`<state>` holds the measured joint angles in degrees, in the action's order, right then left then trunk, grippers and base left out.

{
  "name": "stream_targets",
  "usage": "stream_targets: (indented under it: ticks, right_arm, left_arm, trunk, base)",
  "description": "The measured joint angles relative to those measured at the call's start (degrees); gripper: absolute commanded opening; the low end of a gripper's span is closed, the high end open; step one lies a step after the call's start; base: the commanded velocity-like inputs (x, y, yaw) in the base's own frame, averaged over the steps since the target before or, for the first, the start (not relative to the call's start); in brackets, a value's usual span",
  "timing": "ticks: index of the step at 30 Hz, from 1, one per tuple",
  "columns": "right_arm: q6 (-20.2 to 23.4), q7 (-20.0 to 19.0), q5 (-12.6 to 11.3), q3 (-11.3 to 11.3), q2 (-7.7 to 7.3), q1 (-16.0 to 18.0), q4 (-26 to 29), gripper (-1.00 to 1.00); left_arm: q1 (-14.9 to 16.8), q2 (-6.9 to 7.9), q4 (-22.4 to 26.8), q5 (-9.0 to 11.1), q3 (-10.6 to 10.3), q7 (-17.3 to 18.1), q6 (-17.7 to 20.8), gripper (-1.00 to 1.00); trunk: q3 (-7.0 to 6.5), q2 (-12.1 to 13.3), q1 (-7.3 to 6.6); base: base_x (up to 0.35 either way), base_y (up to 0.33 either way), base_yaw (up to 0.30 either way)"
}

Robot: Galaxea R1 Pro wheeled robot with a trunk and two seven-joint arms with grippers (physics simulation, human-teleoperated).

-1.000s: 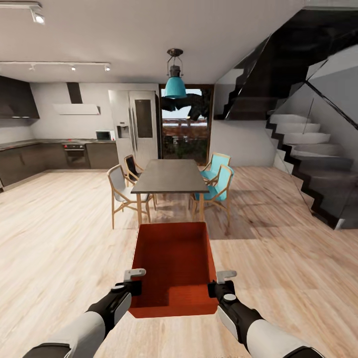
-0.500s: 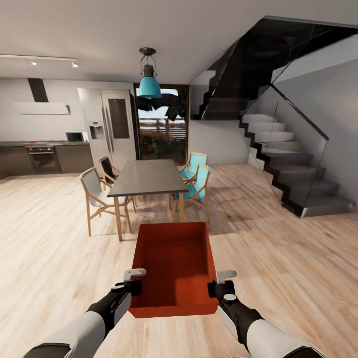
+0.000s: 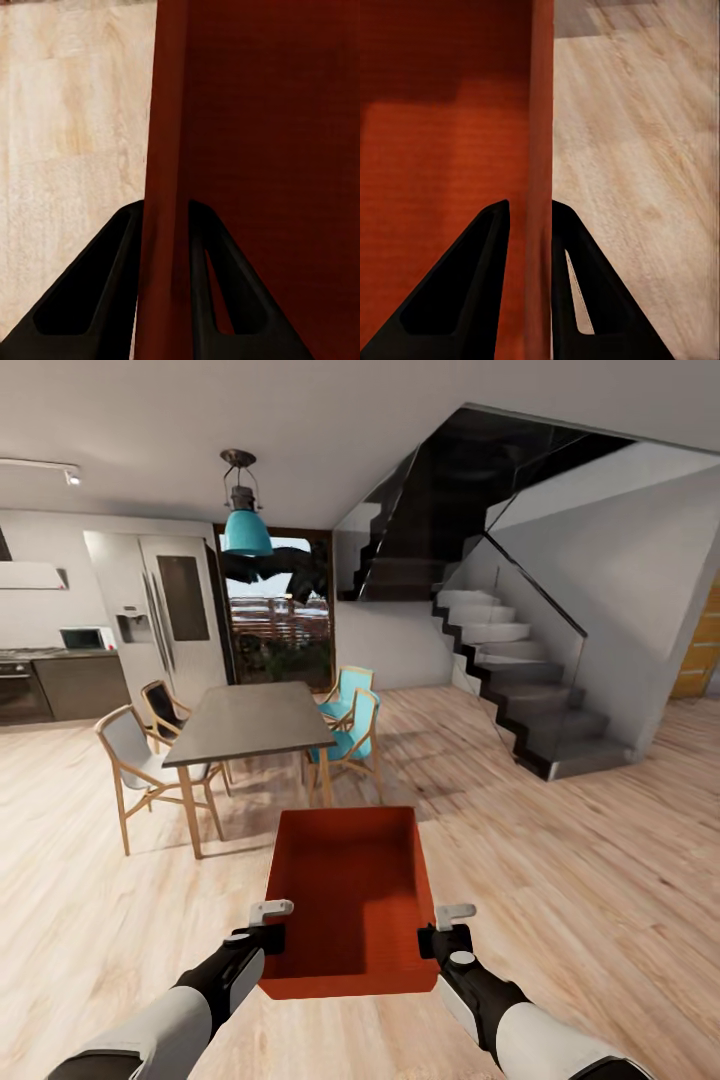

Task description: Move the two storage containers from the living room to the garage. In the garage, place one container on the floor and stack the other container on top of it (either order is fine).

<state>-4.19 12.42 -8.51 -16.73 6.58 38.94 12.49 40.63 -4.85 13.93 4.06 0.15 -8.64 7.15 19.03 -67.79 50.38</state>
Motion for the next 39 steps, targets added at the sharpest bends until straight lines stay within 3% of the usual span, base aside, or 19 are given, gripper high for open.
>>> stream_targets:
  ticks: [16, 26, 34, 39]
  right_arm:
    - [0.0, 0.0, 0.0, 0.0, 0.0, 0.0, 0.0, -1.0]
    - [0.0, 0.0, 0.0, -0.1, 0.02, 0.0, 0.0, -1.0]
    - [0.2, 0.4, 2.7, 1.9, 0.74, 0.0, 0.1, -1.0]
    - [0.2, 0.3, 3.6, 2.7, 0.83, 0.1, 0.2, -1.0]
  left_arm:
    - [0.0, 0.01, -0.1, 0.0, 0.0, 0.0, -0.1, -1.0]
    - [0.0, 0.01, -0.1, -0.1, 0.1, 0.0, -0.1, -1.0]
    - [-0.2, 0.89, 0.2, 2.8, -2.0, 0.6, -0.2, -1.0]
    - [-0.2, 0.98, 0.3, 3.3, -2.5, 0.6, -0.1, -1.0]
  trunk:
    - [0.0, 0.0, 0.0]
    - [0.0, 0.0, -0.03]
    - [0.01, 0.0, 0.0]
    - [0.01, 0.0, 0.0]
  base:
    - [0.013, 0.0, -0.288]
    - [0.258, 0.0, -0.039]
    - [0.0, 0.0, 0.0]
    - [0.0, 0.0, 0.0]
